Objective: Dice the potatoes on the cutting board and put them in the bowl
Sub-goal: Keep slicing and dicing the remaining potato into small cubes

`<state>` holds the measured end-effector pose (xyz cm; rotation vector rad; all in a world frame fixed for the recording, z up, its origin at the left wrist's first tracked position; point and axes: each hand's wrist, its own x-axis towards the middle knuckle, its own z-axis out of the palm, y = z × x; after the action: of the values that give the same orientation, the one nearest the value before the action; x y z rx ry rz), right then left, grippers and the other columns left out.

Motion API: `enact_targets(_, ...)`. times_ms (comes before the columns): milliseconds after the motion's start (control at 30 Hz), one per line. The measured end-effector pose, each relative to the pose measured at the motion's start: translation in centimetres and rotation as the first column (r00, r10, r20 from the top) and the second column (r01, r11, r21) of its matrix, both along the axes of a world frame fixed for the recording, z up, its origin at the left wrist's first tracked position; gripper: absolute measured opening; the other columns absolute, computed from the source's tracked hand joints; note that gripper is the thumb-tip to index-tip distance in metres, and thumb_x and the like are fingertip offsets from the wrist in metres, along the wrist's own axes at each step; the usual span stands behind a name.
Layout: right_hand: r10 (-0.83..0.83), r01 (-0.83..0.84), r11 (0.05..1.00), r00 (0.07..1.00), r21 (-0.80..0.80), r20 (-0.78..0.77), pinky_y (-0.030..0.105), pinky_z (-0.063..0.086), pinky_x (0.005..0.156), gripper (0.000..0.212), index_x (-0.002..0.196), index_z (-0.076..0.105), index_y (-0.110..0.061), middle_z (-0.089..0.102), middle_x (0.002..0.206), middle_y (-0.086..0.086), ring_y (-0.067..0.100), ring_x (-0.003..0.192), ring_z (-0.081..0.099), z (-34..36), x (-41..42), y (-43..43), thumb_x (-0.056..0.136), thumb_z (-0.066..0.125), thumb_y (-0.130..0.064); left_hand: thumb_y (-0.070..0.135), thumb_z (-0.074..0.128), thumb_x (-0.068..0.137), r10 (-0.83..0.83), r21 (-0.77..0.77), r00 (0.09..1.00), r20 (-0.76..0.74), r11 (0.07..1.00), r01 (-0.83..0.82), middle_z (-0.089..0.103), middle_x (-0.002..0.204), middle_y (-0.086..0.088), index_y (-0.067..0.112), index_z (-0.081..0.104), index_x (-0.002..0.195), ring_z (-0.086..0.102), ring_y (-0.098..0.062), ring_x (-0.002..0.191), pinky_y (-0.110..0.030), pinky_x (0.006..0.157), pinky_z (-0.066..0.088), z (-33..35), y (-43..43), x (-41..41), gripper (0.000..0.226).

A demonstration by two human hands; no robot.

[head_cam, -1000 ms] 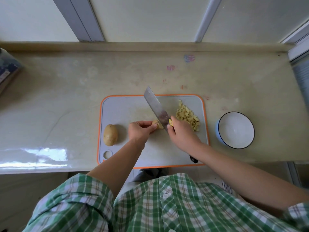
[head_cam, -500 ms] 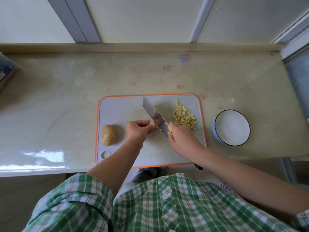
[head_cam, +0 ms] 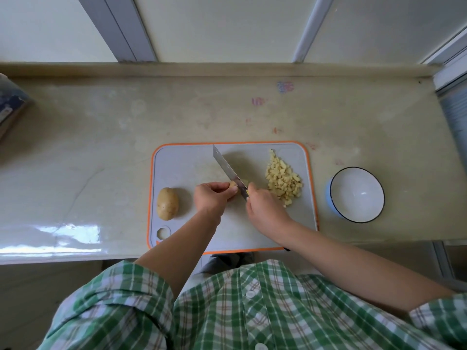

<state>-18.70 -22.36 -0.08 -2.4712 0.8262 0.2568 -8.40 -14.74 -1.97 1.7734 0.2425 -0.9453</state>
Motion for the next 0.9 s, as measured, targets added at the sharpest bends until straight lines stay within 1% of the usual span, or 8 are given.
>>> enact_targets(100, 0.003, -0.004, 1.0, 1.0, -0.016, -0.025, 0.034, 0.032, 0.059, 0.027, 0.123, 0.044, -0.003, 0.064, 0.095, 0.018, 0.038, 0.087, 0.062, -0.5, 0.2, 0.1, 0.098, 0.04, -0.01, 0.008, 0.082, 0.074, -0.006, 0.012, 1.0, -0.002, 1.0, 0.006, 0.07, 0.07, -0.001, 0.015, 0.07, 0.067, 0.067, -0.017, 0.065, -0.026, 0.07, 0.057, -0.1, 0.2, -0.1, 0.016)
enact_targets(200, -0.01, 0.01, 1.0, 1.0, -0.001, -0.009, 0.035, 0.035, 0.058, 0.029, 0.125, 0.043, -0.003, 0.063, 0.092, 0.017, 0.037, 0.083, 0.062, -0.9, 0.0, 0.2, 0.098, 0.04, -0.012, 0.006, 0.081, 0.074, 0.007, 0.009, 1.0, -0.019, 1.0, -0.007, 0.07, 0.072, -0.002, 0.014, 0.07, 0.07, 0.067, -0.018, 0.067, -0.027, 0.073, 0.057, -0.2, 0.2, -0.1, 0.015)
enact_targets(300, -0.025, 0.025, 0.998, 1.0, 0.053, 0.001, 0.036, 0.039, 0.056, 0.02, 0.115, 0.047, -0.004, 0.059, 0.082, 0.013, 0.034, 0.076, 0.061, -1.1, -0.1, -0.3, 0.098, 0.042, -0.014, 0.004, 0.079, 0.076, -0.006, -0.02, 0.999, -0.046, 1.0, 0.005, 0.071, 0.078, -0.006, 0.011, 0.072, 0.075, 0.068, -0.021, 0.074, -0.029, 0.078, 0.058, -0.2, 0.3, 0.0, 0.01)
enact_targets(400, -0.013, 0.011, 0.996, 1.0, 0.093, 0.02, 0.034, 0.034, 0.056, 0.009, 0.096, 0.046, -0.007, 0.052, 0.073, 0.01, 0.033, 0.071, 0.057, -0.8, -0.1, -1.2, 0.098, 0.043, -0.014, 0.002, 0.077, 0.078, -0.006, -0.011, 0.998, -0.055, 1.0, 0.005, 0.071, 0.087, -0.01, 0.007, 0.072, 0.084, 0.068, -0.023, 0.081, -0.033, 0.083, 0.057, -0.4, 0.4, 0.1, 0.009)
enact_targets(500, -0.028, 0.024, 0.997, 0.998, 0.08, 0.048, 0.033, 0.026, 0.057, 0.01, 0.095, 0.048, -0.004, 0.05, 0.071, 0.011, 0.033, 0.07, 0.054, 0.5, -0.2, -2.0, 0.098, 0.043, -0.012, -0.001, 0.074, 0.08, 0.015, -0.009, 0.998, -0.063, 1.0, -0.016, 0.07, 0.093, -0.013, 0.004, 0.07, 0.091, 0.066, -0.024, 0.086, -0.033, 0.086, 0.055, -0.6, 0.4, 0.0, 0.013)
enact_targets(667, 0.038, -0.04, 0.999, 0.996, 0.021, 0.079, 0.032, 0.017, 0.06, 0.008, 0.095, 0.049, -0.005, 0.06, 0.082, 0.023, 0.038, 0.079, 0.056, 2.7, -0.3, -1.7, 0.096, 0.045, -0.011, -0.002, 0.076, 0.077, 0.082, -0.007, 0.994, -0.078, 0.997, -0.083, 0.069, 0.081, -0.009, 0.007, 0.067, 0.082, 0.067, -0.025, 0.081, -0.032, 0.083, 0.056, -0.7, 0.1, -0.4, 0.013)
enact_targets(767, 0.058, -0.059, 0.998, 0.997, 0.014, 0.045, 0.032, 0.017, 0.061, 0.004, 0.094, 0.044, -0.01, 0.053, 0.078, 0.017, 0.037, 0.081, 0.055, 2.6, -0.6, -1.1, 0.096, 0.044, -0.012, -0.001, 0.078, 0.076, 0.101, 0.005, 0.992, -0.077, 0.995, -0.101, 0.068, 0.078, -0.009, 0.008, 0.067, 0.077, 0.066, -0.026, 0.079, -0.034, 0.082, 0.056, -0.9, 0.0, -0.4, 0.014)
enact_targets(900, 0.045, -0.046, 0.999, 0.998, 0.023, 0.042, 0.033, 0.021, 0.06, 0.013, 0.09, 0.032, -0.016, 0.035, 0.067, -0.001, 0.03, 0.072, 0.046, 2.1, -1.1, -0.6, 0.097, 0.042, -0.013, -0.001, 0.077, 0.076, 0.109, 0.012, 0.992, -0.07, 0.994, -0.108, 0.069, 0.08, -0.011, 0.006, 0.067, 0.079, 0.067, -0.027, 0.081, -0.037, 0.086, 0.056, -0.8, -0.1, -0.4, 0.012)
